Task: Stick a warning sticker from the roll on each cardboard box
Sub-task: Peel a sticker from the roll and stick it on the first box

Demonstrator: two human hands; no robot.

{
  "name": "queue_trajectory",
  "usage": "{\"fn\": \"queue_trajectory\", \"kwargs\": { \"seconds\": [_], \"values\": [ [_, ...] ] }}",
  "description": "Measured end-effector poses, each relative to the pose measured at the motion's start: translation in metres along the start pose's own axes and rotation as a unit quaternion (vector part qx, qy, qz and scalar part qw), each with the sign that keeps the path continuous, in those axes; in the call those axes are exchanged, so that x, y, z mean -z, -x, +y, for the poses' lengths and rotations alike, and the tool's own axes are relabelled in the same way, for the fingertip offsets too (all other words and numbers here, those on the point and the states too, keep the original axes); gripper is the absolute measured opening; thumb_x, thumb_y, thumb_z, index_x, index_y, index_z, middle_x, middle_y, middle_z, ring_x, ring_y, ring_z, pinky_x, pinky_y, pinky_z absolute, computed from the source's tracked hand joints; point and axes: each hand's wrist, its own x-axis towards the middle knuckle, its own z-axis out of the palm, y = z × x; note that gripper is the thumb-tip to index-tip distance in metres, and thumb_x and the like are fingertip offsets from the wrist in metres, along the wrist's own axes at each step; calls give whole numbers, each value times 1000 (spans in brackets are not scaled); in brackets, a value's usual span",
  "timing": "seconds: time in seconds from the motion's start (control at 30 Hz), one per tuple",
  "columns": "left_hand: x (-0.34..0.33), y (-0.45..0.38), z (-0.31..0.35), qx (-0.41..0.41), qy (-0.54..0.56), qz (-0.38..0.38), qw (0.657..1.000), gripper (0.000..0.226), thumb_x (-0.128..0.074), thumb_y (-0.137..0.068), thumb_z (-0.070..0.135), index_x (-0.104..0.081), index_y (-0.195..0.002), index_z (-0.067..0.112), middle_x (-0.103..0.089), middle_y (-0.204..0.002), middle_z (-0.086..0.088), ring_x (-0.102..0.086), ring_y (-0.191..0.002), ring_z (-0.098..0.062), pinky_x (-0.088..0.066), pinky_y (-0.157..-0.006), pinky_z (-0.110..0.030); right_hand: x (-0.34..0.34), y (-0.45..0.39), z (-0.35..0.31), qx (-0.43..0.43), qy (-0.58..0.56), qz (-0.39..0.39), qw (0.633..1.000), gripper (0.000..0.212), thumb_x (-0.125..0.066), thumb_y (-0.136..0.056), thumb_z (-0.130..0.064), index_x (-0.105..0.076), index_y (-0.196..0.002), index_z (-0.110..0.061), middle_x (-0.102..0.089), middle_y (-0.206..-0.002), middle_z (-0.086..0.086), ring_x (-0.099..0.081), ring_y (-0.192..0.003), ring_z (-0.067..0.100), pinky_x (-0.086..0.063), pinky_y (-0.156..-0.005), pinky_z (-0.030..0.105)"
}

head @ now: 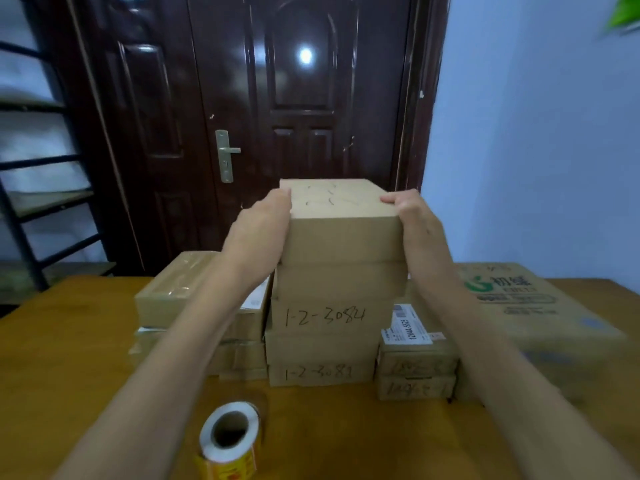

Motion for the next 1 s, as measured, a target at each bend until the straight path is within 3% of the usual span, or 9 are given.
{"fn": "queue_trajectory", "kwargs": {
  "seconds": [0.17, 0.27, 0.4, 0.5, 0.63, 0.73, 0.83, 0.9, 1.0],
  "values": [
    [6, 38, 19, 86, 208, -12, 974, 45, -32, -99, 49, -56, -138, 45, -54, -125, 22, -48, -122, -12, -37, -104, -41, 9, 16, -29, -60, -34, -72, 995, 40, -36, -111, -35, -53, -147, -37, -57, -136, -14, -51, -111, -7, -42, -82, 23],
    [7, 46, 14, 115, 261, -3, 958, 67, -33, -83, 72, -60, -136, 40, -65, -132, 11, -58, -123, -17, -40, -114, -48, 17, 29, -45, -57, -21, -98, 993, 49, -35, -112, -38, -36, -161, -37, -46, -141, -18, -48, -118, -5, -37, -86, 20],
    [17, 64, 19, 89, 281, -9, 955, 65, -35, -85, 73, -62, -134, 42, -70, -130, 10, -62, -123, -18, -43, -114, -54, 34, 52, -62, -43, -13, -89, 995, 51, -37, -111, -44, -33, -162, -41, -43, -145, -19, -42, -134, 7, -37, -105, 36],
    [33, 95, 39, 71, 288, 2, 955, 61, -37, -90, 63, -51, -147, 45, -64, -136, 16, -58, -127, -14, -45, -110, -46, 46, 76, -74, -40, -14, -88, 995, 50, -37, -111, -45, -32, -161, -46, -42, -143, -20, -43, -134, 9, -39, -107, 38],
    [46, 145, 47, 53, 288, 31, 956, 50, -32, -105, 43, -39, -154, 46, -57, -120, 24, -55, -113, -8, -45, -92, -39, 52, 120, -90, -26, -11, -85, 996, 50, -39, -107, -46, -32, -156, -56, -39, -146, -26, -42, -139, 10, -38, -117, 47],
    [55, 171, 40, 77, 304, 41, 949, 51, -34, -107, 27, -38, -155, 42, -57, -119, 19, -57, -107, -10, -48, -81, -36, 51, 151, -102, -10, -6, -86, 996, 48, -40, -109, -40, -35, -154, -56, -45, -122, -50, -48, -127, 0, -41, -115, 45],
    [62, 200, 29, 61, 298, 23, 952, 56, -37, -103, 20, -40, -156, 38, -59, -136, 13, -58, -118, -11, -48, -83, -34, 50, 182, -103, -1, -5, -88, 996, 48, -43, -108, -37, -37, -151, -58, -41, -103, -66, -50, -116, -14, -46, -103, 38],
    [68, 225, 20, 44, 301, 10, 953, 55, -39, -101, 20, -43, -154, 37, -60, -135, 15, -59, -118, -8, -49, -84, -30, 50, 206, -95, 3, -11, -84, 996, 53, -48, -105, -35, -36, -153, -56, -43, -115, -61, -49, -115, -19, -47, -100, 36],
    [68, 262, -1, 48, 334, 0, 941, 58, -48, -87, 26, -49, -143, 41, -63, -134, 14, -61, -119, -10, -54, -94, -35, 45, 243, -74, -8, -25, -79, 997, 66, -54, -92, -34, -38, -152, -58, -44, -147, -30, -43, -139, 4, -44, -115, 48]
  ]
}}
